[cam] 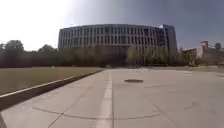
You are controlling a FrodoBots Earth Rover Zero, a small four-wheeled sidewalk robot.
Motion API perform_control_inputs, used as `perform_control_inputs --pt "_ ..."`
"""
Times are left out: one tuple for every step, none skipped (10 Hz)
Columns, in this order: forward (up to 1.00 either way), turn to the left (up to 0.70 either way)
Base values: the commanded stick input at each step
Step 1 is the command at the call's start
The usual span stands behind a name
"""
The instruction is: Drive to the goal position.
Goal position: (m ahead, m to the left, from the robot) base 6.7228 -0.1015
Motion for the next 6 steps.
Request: perform_control_inputs --pt "0.7 0.0" --pt "0.7 0.0" --pt "0.7 0.0" --pt "0.7 0.0" --pt "0.7 0.0" --pt "0.7 0.0"
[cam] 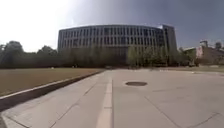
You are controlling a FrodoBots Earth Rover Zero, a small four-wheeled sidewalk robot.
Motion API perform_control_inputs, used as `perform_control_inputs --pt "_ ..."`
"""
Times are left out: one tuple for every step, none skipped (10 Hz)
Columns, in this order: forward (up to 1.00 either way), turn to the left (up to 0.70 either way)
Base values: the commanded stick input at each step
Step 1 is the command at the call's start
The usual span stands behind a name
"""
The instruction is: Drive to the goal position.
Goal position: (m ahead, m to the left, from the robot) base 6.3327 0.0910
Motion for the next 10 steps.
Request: perform_control_inputs --pt "0.7 0.0" --pt "0.7 0.0" --pt "0.7 0.0" --pt "0.7 0.0" --pt "0.7 0.0" --pt "0.7 0.0" --pt "0.7 0.0" --pt "0.7 0.0" --pt "0.7 0.0" --pt "0.7 0.0"
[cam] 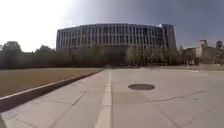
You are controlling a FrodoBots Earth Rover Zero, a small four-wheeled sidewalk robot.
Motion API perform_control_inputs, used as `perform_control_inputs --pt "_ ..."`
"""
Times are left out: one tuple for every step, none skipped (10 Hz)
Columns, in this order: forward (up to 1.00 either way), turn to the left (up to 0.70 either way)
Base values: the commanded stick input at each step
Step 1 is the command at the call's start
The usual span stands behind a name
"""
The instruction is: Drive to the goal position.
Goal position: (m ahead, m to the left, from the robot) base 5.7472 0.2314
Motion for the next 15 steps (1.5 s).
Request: perform_control_inputs --pt "0.7 0.0" --pt "0.7 0.0" --pt "0.7 0.0" --pt "0.7 0.0" --pt "0.7 0.0" --pt "0.7 0.0" --pt "0.7 0.0" --pt "0.7 0.0" --pt "0.7 0.0" --pt "0.7 0.0" --pt "0.7 0.0" --pt "0.7 0.0" --pt "0.7 0.0" --pt "0.7 0.0" --pt "0.7 0.0"
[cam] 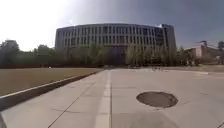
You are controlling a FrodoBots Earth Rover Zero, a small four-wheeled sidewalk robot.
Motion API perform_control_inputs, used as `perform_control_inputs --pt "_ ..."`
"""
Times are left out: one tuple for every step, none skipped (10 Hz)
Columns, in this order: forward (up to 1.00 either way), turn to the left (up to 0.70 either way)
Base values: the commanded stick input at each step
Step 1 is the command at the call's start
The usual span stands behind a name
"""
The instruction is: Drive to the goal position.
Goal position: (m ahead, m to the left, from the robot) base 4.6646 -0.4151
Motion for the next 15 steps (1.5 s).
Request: perform_control_inputs --pt "0.7 0.0" --pt "0.7 0.0" --pt "0.69 0.0" --pt "0.68 0.0" --pt "0.68 0.0" --pt "0.68 0.0" --pt "0.68 0.0" --pt "0.68 0.0" --pt "0.69 0.0" --pt "0.68 0.0" --pt "0.68 0.0" --pt "0.68 0.0" --pt "0.68 0.0" --pt "0.68 0.0" --pt "0.68 0.0"
